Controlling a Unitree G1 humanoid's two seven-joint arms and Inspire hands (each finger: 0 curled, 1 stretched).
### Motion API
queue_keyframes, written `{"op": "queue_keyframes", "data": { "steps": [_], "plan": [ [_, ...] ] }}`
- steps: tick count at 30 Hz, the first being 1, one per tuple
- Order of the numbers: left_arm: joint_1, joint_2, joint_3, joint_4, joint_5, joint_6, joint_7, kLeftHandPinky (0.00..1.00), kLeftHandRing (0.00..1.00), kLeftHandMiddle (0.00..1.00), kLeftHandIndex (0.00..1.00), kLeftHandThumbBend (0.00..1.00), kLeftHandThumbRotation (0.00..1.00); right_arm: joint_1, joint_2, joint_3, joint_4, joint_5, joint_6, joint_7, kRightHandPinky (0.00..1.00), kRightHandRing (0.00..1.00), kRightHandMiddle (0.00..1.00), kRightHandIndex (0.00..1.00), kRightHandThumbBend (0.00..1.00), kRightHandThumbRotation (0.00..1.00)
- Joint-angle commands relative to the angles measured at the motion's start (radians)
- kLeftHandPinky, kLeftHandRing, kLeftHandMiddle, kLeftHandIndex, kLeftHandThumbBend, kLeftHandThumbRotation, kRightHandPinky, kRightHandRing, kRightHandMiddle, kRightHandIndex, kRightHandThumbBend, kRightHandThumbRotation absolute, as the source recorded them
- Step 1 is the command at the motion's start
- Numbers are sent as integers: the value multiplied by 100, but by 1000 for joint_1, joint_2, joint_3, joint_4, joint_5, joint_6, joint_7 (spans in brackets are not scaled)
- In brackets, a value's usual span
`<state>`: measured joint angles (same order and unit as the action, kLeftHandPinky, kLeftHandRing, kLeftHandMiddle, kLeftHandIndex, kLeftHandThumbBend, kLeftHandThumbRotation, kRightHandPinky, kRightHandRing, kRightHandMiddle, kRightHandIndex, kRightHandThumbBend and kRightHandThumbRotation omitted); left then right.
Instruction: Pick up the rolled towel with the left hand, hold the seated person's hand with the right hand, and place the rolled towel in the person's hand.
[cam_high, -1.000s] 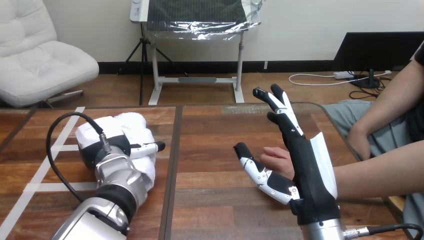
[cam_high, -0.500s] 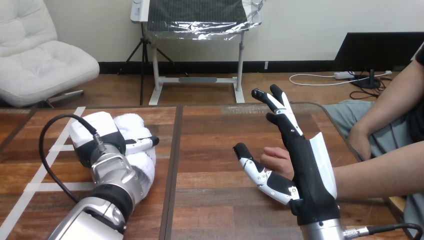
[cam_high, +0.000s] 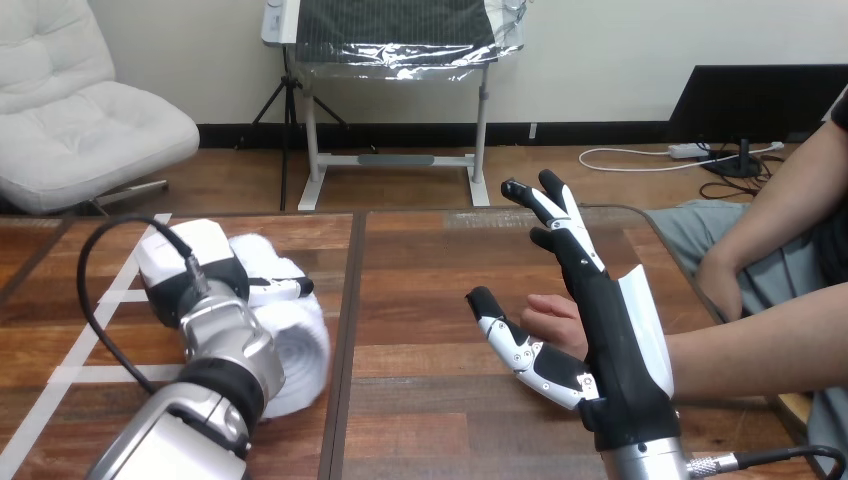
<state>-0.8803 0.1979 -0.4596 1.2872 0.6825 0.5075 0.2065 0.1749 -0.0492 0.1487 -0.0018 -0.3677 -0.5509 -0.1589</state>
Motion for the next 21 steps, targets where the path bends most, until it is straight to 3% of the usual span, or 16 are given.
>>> {"op": "queue_keyframes", "data": {
  "steps": [1,5,7,21],
  "plan": [
    [-16,-31,-20,23,-1,6,-44,15,24,34,60,71,28,-45,-5,-11,-59,13,0,4,89,97,99,87,39,7],
    [-14,-33,-21,20,-2,11,-41,15,24,35,59,69,9,-46,-6,-12,-56,13,-3,5,88,97,99,87,39,7],
    [-12,-35,-22,20,-2,14,-39,15,23,34,59,68,6,-47,-7,-12,-56,14,-3,7,88,97,99,87,38,7],
    [5,-42,-30,20,-4,15,-12,12,20,31,59,70,0,-48,-12,-12,-56,10,-3,14,87,96,98,87,38,6]
  ]
}}
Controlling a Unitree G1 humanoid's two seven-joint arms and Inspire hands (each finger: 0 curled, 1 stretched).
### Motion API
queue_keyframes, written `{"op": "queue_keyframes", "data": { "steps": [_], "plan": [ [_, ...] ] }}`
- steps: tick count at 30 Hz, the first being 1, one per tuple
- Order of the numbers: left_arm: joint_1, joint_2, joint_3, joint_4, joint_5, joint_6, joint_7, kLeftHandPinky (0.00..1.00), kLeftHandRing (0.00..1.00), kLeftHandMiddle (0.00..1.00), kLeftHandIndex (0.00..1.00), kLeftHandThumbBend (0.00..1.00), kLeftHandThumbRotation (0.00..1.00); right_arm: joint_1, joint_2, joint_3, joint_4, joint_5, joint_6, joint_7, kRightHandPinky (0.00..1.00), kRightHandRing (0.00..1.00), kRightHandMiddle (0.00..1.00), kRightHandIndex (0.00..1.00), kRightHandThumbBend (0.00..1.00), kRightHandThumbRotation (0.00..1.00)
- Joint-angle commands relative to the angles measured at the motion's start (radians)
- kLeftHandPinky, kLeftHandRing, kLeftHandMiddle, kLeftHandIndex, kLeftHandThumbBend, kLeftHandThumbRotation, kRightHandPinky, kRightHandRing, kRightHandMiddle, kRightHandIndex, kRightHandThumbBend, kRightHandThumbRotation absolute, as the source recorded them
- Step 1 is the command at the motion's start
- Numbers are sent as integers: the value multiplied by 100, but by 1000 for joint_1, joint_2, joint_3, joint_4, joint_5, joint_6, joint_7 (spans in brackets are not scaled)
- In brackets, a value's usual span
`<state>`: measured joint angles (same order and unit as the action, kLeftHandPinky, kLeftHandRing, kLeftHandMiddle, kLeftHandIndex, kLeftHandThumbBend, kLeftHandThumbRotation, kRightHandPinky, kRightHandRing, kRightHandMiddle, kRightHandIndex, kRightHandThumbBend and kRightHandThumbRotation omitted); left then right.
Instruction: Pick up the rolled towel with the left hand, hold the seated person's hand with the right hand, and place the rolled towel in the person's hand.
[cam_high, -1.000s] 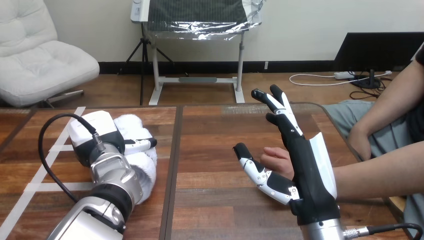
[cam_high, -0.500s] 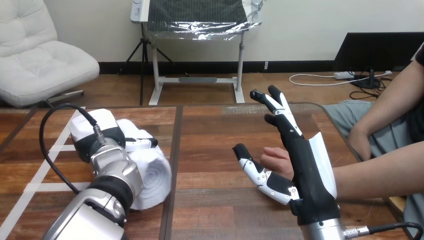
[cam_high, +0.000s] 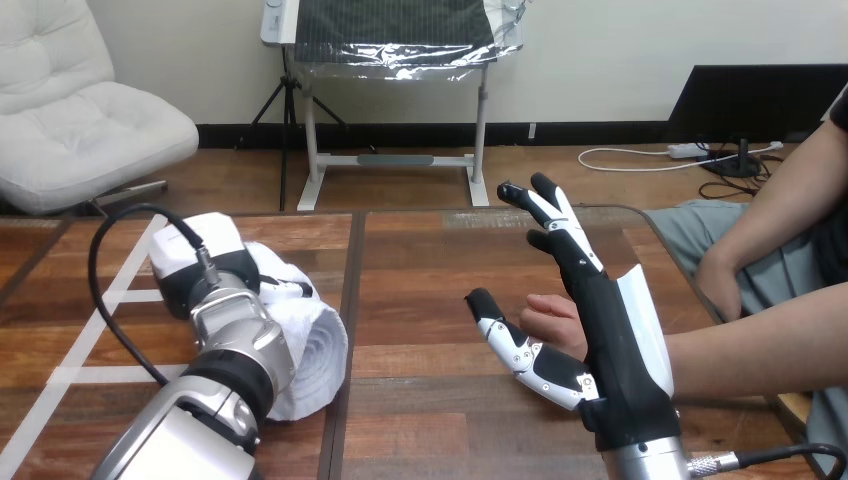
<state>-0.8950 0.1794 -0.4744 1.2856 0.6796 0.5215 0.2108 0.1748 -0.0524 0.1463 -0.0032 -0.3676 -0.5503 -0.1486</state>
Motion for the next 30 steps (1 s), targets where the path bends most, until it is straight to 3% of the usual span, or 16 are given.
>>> {"op": "queue_keyframes", "data": {
  "steps": [1,9,21,30],
  "plan": [
    [22,-24,-14,21,-3,0,-12,12,20,31,59,70,0,-48,-9,-9,-55,12,-3,7,87,96,98,87,38,5],
    [34,-26,-12,22,-7,-9,12,11,19,31,59,69,0,-46,-8,-10,-58,16,3,14,87,96,98,86,38,5],
    [66,-26,16,6,-34,-74,110,12,20,30,55,71,0,-46,-16,-10,-63,3,10,17,84,95,97,86,38,7],
    [106,-19,77,-24,-98,-193,227,16,22,32,51,72,0,-49,-20,-6,-57,8,8,15,84,94,96,85,38,7]
  ]
}}
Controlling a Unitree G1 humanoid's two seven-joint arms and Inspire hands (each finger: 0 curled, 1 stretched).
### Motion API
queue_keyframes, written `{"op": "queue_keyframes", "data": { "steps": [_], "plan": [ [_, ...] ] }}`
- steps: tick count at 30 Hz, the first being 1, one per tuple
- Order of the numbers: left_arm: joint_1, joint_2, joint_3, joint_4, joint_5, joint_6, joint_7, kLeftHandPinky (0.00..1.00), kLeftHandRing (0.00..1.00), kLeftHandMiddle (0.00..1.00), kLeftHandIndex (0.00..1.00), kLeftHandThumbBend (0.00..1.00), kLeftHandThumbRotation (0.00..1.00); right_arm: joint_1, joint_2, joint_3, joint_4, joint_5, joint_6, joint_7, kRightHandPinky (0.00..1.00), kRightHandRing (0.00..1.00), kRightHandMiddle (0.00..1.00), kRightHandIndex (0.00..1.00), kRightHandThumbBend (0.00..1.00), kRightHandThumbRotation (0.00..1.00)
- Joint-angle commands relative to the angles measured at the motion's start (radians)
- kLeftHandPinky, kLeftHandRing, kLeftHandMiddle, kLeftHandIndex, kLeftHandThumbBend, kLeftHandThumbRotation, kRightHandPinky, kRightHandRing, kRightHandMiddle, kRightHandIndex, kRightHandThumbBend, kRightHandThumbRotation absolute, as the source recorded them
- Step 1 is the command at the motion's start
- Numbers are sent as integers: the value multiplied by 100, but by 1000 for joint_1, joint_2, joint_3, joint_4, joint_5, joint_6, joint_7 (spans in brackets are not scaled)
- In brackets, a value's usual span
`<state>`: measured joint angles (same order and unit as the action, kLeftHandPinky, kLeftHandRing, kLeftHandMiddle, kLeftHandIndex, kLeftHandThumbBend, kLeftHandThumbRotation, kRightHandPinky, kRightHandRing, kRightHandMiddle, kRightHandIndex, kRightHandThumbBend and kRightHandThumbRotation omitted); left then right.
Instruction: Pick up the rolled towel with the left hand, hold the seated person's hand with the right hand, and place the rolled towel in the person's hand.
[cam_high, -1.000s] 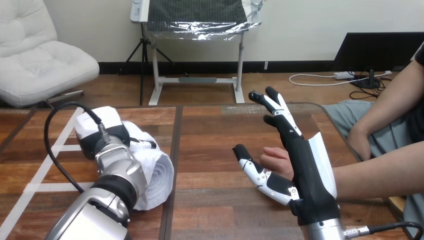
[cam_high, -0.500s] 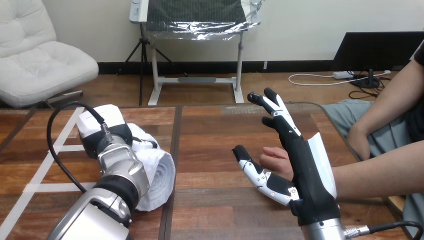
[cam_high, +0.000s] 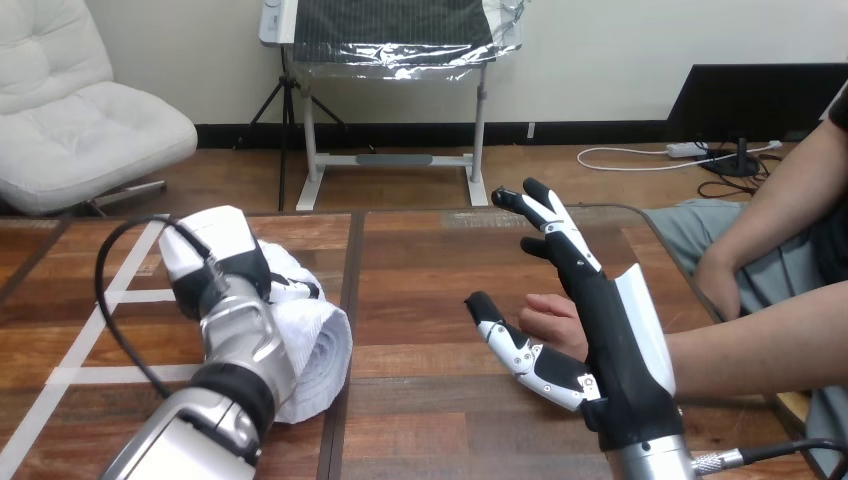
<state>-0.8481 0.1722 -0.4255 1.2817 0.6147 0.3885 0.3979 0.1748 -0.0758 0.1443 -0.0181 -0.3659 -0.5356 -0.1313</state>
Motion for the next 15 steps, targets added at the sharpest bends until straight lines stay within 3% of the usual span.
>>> {"op": "queue_keyframes", "data": {
  "steps": [1,6,15],
  "plan": [
    [66,-12,36,-25,-42,-79,57,16,22,32,50,72,0,-49,4,-3,-44,6,-5,-2,84,94,96,85,38,7],
    [84,-10,64,-42,-75,-140,94,18,24,34,51,69,1,-49,4,-1,-45,8,-2,-4,84,94,96,85,38,7],
    [142,0,121,-91,-143,-316,163,24,31,40,51,69,0,-51,3,-1,-44,7,-3,-5,83,94,96,85,38,6]
  ]
}}
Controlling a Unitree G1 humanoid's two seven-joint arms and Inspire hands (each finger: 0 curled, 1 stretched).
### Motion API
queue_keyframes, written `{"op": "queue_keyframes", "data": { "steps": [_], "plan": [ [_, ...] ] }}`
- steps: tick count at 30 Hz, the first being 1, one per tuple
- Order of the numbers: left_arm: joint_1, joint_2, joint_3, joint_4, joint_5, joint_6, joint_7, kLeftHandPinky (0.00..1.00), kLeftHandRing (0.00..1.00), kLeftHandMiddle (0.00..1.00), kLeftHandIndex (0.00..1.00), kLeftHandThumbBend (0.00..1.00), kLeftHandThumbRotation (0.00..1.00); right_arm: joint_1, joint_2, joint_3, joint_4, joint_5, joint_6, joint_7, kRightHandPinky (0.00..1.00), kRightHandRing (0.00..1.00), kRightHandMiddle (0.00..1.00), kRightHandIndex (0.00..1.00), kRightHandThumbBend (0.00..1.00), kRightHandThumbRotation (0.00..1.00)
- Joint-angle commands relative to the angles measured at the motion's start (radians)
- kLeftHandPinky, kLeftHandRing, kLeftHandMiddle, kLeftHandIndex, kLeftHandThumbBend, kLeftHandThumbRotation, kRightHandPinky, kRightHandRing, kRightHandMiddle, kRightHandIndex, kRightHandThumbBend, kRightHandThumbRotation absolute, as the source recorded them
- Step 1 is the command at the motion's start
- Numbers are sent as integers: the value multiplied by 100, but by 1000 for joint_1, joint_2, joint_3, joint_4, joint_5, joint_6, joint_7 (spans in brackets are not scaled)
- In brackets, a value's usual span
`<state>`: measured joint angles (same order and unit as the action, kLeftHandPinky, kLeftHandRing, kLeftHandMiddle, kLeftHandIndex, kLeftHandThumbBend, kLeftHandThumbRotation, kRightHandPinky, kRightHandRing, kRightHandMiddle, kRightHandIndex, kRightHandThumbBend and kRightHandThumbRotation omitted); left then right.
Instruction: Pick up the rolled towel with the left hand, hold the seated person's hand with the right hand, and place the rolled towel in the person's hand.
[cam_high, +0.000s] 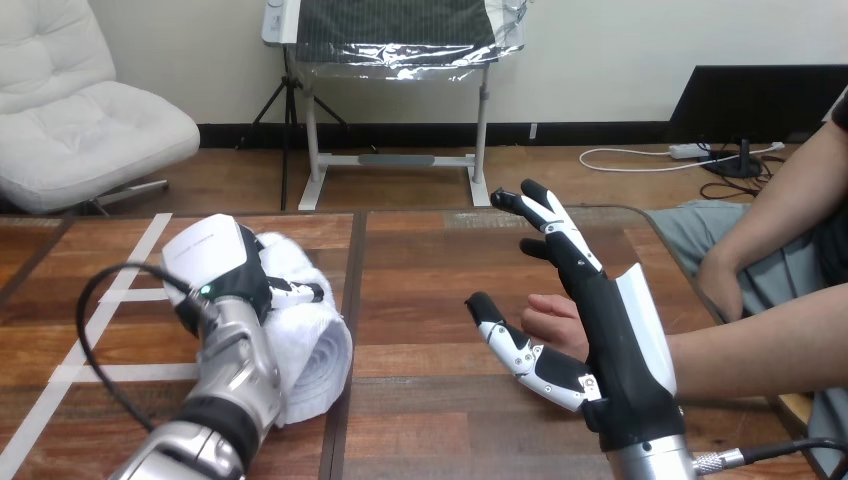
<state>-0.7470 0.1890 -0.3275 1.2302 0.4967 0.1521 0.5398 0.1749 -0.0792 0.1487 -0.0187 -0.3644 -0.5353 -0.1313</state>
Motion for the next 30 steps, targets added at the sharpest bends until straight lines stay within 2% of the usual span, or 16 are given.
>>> {"op": "queue_keyframes", "data": {
  "steps": [1,6,8,10,12,15,17,19,25,30],
  "plan": [
    [51,-16,34,-47,-38,-111,24,25,31,40,51,69,0,-51,6,-5,-43,7,-4,-5,82,94,96,85,38,6],
    [78,-13,74,-64,-83,-211,20,27,34,41,51,68,0,-51,6,-4,-42,10,-4,-4,82,94,97,85,38,6],
    [93,-13,104,-72,-120,-274,1,28,34,42,51,68,0,-52,6,-4,-41,12,-6,-3,82,94,97,85,38,6],
    [101,-15,126,-76,-147,-311,-13,29,35,43,51,67,0,-52,7,-4,-40,13,-7,-4,82,94,97,85,38,6],
    [105,-16,138,-76,-164,-328,-20,29,35,43,51,67,0,-53,7,-4,-38,12,-9,-6,82,94,97,85,38,5],
    [113,-30,185,-86,-223,-357,-48,28,35,44,51,68,0,-55,7,-5,-33,14,-16,-8,82,93,97,85,38,5],
    [121,-43,229,-100,-281,-378,-87,28,35,44,52,68,0,-55,8,-5,-33,13,-16,-10,82,93,97,85,39,5],
    [135,-55,266,-115,-334,-426,-123,27,34,44,52,68,0,-55,10,-6,-35,12,-11,-11,82,93,96,85,39,5],
    [157,-74,319,-135,-416,-486,-186,26,34,44,52,68,0,-55,9,-7,-35,8,-10,-13,82,94,97,85,39,5],
    [173,-85,344,-155,-453,-514,-228,25,34,44,52,68,0,-56,9,-7,-33,12,-14,-12,82,94,97,85,38,5]
  ]
}}
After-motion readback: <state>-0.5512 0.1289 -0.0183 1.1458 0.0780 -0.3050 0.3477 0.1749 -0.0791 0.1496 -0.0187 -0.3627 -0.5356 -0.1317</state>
